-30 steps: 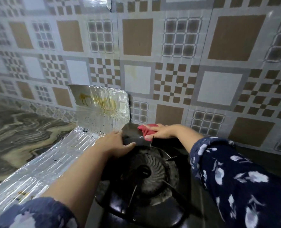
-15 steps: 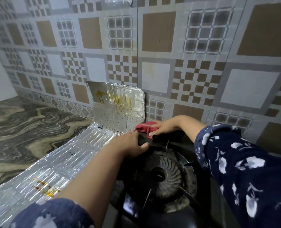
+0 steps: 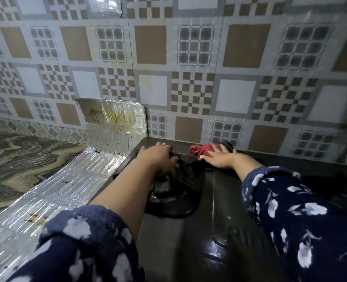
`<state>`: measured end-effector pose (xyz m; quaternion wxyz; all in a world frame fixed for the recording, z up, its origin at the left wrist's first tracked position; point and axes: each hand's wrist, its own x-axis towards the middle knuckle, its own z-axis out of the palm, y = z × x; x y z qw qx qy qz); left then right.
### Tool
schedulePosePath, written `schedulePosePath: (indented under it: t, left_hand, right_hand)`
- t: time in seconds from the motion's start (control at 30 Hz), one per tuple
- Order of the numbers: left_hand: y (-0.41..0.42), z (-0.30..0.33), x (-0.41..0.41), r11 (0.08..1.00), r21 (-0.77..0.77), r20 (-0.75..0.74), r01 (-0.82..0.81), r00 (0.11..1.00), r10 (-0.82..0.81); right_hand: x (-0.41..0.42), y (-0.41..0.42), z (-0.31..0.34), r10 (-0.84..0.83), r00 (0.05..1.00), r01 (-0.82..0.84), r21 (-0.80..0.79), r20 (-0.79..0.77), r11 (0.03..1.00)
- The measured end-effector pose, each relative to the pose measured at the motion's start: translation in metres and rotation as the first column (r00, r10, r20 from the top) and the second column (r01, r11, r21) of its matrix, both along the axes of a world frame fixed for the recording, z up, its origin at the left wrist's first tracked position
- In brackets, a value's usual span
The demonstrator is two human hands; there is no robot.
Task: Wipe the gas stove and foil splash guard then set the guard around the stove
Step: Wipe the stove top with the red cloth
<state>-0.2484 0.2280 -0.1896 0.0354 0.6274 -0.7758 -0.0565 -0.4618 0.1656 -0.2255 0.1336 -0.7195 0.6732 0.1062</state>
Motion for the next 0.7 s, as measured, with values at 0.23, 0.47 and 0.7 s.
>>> schedulePosePath:
  t: [0.23, 0.47, 0.7]
  left_hand:
    - [0.05, -0.004, -0.001, 0.996, 0.002, -0.037, 0.094, 0.995, -0.094]
    - [0.107, -0.018, 0.017, 0.967, -0.062, -0.04, 0.249, 0.967, -0.252]
    - [0.149, -0.04, 0.044, 0.958, -0.023, -0.064, 0.285, 0.956, -0.286]
  right_hand:
    - [-0.009, 0.094, -0.013, -0.171, 0.983, 0.175, -0.053, 0.064, 0.983]
    - [0.035, 0.189, -0.016, -0.278, 0.957, 0.283, -0.054, 0.084, 0.958]
    - [0.077, 0.251, -0.023, -0.321, 0.943, 0.331, -0.146, 0.09, 0.932]
